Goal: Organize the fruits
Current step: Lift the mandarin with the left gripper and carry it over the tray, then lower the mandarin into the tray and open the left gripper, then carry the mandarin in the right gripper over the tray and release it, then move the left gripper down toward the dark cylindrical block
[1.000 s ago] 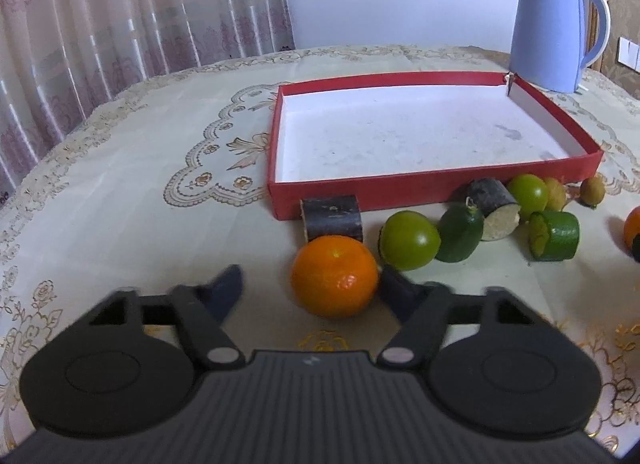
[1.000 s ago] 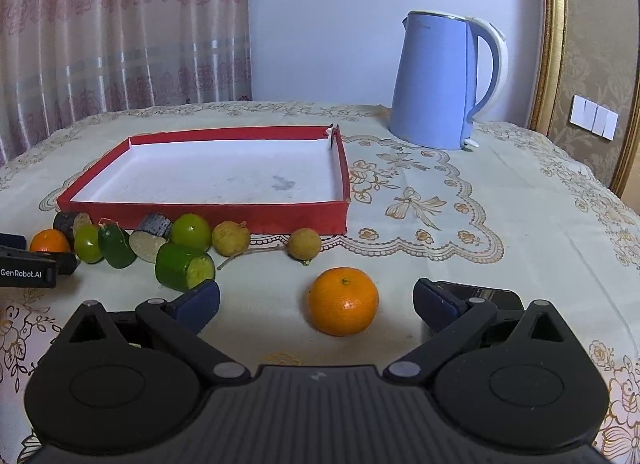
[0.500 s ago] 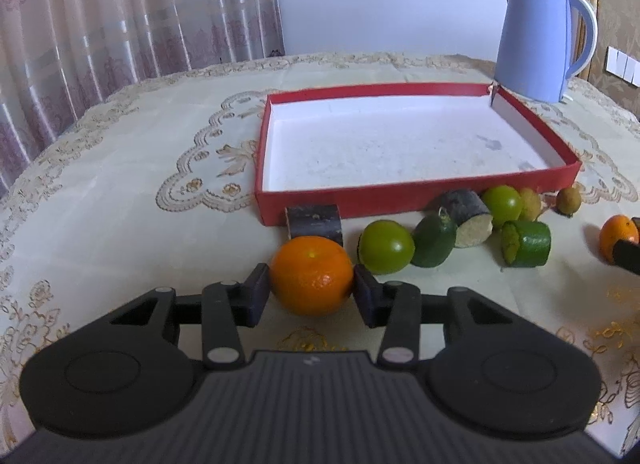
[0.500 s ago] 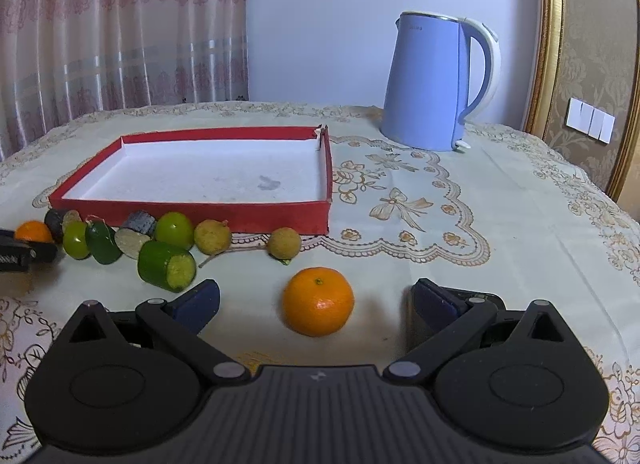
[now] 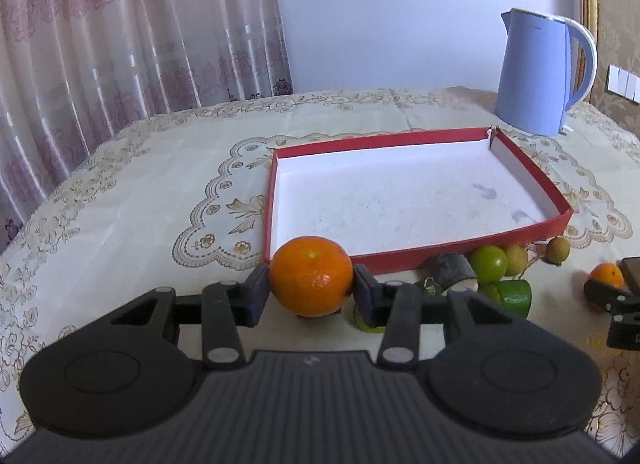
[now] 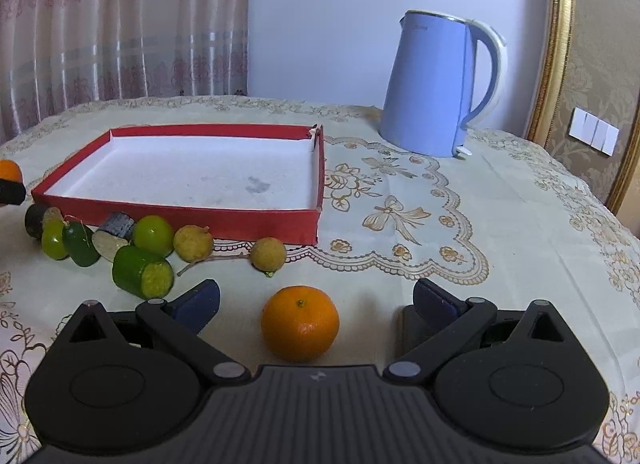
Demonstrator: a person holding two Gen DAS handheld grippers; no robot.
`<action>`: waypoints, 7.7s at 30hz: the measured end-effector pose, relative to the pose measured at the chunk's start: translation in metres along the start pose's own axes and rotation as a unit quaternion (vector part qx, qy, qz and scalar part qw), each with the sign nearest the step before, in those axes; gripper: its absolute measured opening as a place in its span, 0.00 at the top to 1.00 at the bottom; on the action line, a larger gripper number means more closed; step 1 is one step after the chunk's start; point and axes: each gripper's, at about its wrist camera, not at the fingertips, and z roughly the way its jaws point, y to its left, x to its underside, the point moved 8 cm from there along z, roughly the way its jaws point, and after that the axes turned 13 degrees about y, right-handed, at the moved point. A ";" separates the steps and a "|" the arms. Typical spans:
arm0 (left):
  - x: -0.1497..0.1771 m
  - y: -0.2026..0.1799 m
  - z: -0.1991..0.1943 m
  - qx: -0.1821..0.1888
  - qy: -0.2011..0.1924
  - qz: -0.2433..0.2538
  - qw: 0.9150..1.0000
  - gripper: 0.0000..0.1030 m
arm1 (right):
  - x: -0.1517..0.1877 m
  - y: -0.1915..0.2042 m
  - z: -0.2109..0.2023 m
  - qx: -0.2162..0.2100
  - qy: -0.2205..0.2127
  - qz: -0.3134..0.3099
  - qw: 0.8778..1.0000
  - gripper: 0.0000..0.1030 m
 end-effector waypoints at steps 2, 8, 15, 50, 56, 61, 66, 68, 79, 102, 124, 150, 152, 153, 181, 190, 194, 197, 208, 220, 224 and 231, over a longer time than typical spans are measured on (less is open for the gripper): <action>-0.001 -0.004 0.000 0.002 0.000 0.003 1.000 0.59 | -0.001 -0.001 0.003 0.001 0.003 0.000 1.000 0.04; -0.001 -0.011 -0.001 0.002 -0.001 0.012 1.000 0.59 | 0.002 -0.006 0.015 -0.025 0.031 0.018 0.999 0.37; -0.004 -0.013 0.003 0.000 0.001 0.014 1.000 0.59 | 0.004 0.004 0.018 -0.038 0.047 0.002 0.998 0.52; -0.054 -0.010 0.035 -0.044 0.009 -0.003 0.999 0.59 | -0.051 0.015 -0.032 -0.058 -0.041 -0.004 0.997 0.58; -0.065 -0.013 0.052 -0.053 0.015 -0.002 0.998 0.59 | -0.056 0.017 -0.031 -0.060 -0.043 -0.006 0.997 0.58; -0.073 -0.015 0.069 -0.056 0.023 -0.003 0.998 0.59 | -0.059 0.018 -0.026 -0.062 -0.039 -0.006 0.997 0.58; -0.080 -0.017 0.089 -0.062 0.035 -0.002 0.997 0.59 | -0.067 0.023 -0.021 -0.064 -0.039 -0.010 0.997 0.58; -0.082 -0.017 0.098 -0.063 0.040 -0.002 0.997 0.58 | -0.070 0.024 -0.019 -0.065 -0.040 -0.013 0.997 0.58; -0.089 -0.013 0.133 -0.069 0.064 -0.008 0.996 0.58 | -0.076 0.028 -0.021 -0.068 -0.045 -0.017 0.997 0.58; -0.073 0.001 0.045 -0.090 -0.021 -0.017 0.996 0.00 | -0.076 0.036 -0.015 -0.080 -0.039 -0.020 0.996 0.58; 0.035 0.059 0.010 -0.060 0.015 -0.057 0.996 0.00 | -0.130 0.062 0.058 -0.076 -0.012 -0.017 0.997 0.58; 0.026 0.044 0.014 -0.070 0.017 -0.043 0.996 0.00 | -0.139 0.064 0.089 -0.038 0.045 -0.026 0.998 0.20; 0.026 0.043 0.015 -0.066 0.019 -0.046 0.997 0.00 | -0.132 0.065 0.072 -0.038 0.043 -0.041 0.998 0.13; 0.025 0.043 0.015 -0.065 0.020 -0.048 0.997 0.00 | -0.126 0.063 0.062 -0.036 0.039 -0.043 0.998 0.09; -0.007 0.018 0.073 -0.005 0.103 -0.070 0.992 0.14 | -0.038 0.028 -0.032 0.020 -0.058 -0.052 0.997 0.00; -0.004 0.021 0.078 -0.001 0.104 -0.075 0.992 0.14 | -0.036 0.018 -0.033 0.040 -0.060 -0.027 0.997 0.00; -0.004 0.018 0.077 0.002 0.103 -0.078 0.992 0.16 | -0.031 0.015 -0.032 0.023 -0.056 -0.021 0.998 0.00; -0.007 0.013 0.076 -0.012 0.100 -0.066 0.993 0.17 | -0.029 0.013 -0.033 0.019 -0.057 -0.018 0.998 0.00; 0.007 0.046 0.069 -0.038 0.099 -0.059 0.993 0.08 | -0.030 0.012 -0.036 0.012 -0.068 -0.005 0.998 0.00; 0.003 0.008 0.072 0.052 0.119 -0.067 0.989 0.08 | -0.024 0.010 -0.030 0.010 -0.063 -0.001 0.998 0.00; 0.004 0.009 0.064 0.002 0.088 -0.042 0.995 0.05 | -0.022 0.009 -0.032 0.016 -0.072 -0.012 0.997 0.00; 0.002 0.038 0.050 0.013 0.066 -0.070 0.995 0.03 | -0.020 0.013 -0.026 0.007 -0.068 -0.019 0.998 0.00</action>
